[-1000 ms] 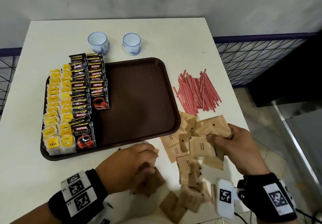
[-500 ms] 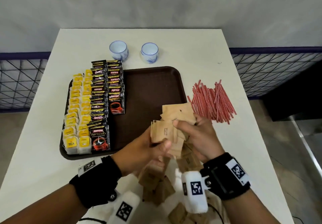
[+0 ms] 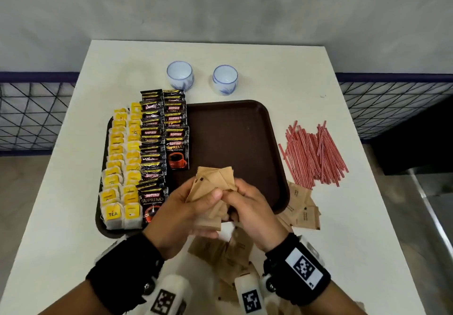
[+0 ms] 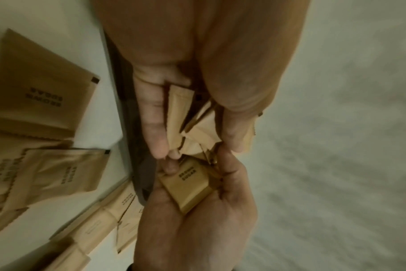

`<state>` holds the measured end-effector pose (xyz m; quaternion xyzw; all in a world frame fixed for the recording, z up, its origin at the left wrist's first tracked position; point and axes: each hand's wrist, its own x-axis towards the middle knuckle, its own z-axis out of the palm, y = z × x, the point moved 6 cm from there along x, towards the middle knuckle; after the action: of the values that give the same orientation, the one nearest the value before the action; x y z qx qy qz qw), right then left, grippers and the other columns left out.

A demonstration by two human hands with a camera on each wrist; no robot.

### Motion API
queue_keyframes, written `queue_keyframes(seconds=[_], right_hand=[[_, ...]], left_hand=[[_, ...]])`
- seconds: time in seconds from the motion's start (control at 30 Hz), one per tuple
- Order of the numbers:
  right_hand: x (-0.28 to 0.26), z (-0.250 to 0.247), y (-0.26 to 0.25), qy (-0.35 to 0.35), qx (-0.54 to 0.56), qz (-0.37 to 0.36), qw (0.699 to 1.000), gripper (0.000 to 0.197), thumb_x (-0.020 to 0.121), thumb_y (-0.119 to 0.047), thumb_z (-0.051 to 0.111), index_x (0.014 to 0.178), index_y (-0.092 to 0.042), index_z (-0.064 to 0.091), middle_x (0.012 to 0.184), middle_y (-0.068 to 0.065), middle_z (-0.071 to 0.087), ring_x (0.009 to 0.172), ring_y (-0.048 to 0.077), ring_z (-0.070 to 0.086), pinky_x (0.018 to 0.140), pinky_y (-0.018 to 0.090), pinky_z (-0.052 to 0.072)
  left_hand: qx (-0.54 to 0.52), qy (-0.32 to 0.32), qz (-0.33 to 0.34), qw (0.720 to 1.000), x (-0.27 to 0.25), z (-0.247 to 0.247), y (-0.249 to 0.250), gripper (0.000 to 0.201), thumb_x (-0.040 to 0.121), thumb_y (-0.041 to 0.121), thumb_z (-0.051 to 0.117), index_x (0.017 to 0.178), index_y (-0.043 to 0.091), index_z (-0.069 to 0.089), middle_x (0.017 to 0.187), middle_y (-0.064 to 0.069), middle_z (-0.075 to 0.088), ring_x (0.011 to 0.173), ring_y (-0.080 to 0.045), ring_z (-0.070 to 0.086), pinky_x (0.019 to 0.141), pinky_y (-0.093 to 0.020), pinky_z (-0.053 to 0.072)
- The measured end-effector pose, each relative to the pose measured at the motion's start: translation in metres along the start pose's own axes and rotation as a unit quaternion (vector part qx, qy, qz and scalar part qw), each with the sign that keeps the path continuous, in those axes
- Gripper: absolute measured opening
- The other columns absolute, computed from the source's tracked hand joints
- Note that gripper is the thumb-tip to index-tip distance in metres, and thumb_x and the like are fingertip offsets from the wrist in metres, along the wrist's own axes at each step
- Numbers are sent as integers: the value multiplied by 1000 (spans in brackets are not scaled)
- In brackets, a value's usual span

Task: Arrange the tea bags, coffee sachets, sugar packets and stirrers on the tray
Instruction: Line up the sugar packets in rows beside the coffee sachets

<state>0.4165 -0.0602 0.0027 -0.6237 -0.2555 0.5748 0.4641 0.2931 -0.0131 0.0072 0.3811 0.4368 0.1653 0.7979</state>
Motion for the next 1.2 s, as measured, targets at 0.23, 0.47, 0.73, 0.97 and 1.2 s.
queue_keyframes(seconds=[0.23, 0.47, 0.73, 0.97, 1.2], right_hand=[[19, 19, -9, -34, 15, 0, 999, 54, 57, -5, 51, 108, -14, 66, 92, 0, 67, 77, 10, 59, 60, 25, 44], [37, 2, -6, -9, 145, 80, 986, 66, 54, -4, 40, 111, -8, 74, 106, 13, 67, 98, 23, 55, 74, 30, 49], [46, 19, -15, -55, 201, 70, 976, 77, 52, -5, 39, 122, -13, 69, 93, 4, 42, 73, 16, 46, 67, 31, 43], [52, 28, -17, -62, 45, 51, 996, 69, 51, -1, 46, 116, -14, 67, 90, 5, 47, 68, 12, 49, 58, 24, 40], [49, 14, -44, -46, -184, -80, 979, 22, 79, 5, 65, 92, -12, 70, 88, 14, 66, 78, 23, 62, 71, 37, 51]], left_hand=[[-25, 55, 32, 998, 4, -33, 13, 33, 72, 23, 83, 103, 29, 75, 102, -8, 76, 89, -26, 74, 64, -40, 58], [-46, 43, 22, 998, 3, -65, 25, 44, 71, 28, 84, 113, 21, 72, 108, -14, 75, 97, -36, 73, 59, -37, 57], [-11, -67, -59, 996, 3, -59, 13, 37, 70, 22, 83, 106, 23, 75, 109, -15, 75, 88, -31, 74, 55, -34, 59], [55, -50, -12, 997, 13, -58, 19, 33, 70, 24, 80, 103, 23, 76, 97, -10, 76, 80, -25, 74, 55, -33, 58], [150, -9, 56, 987, 18, -63, 35, 26, 79, 17, 84, 103, 21, 75, 91, -7, 77, 79, -29, 74, 59, -42, 60]])
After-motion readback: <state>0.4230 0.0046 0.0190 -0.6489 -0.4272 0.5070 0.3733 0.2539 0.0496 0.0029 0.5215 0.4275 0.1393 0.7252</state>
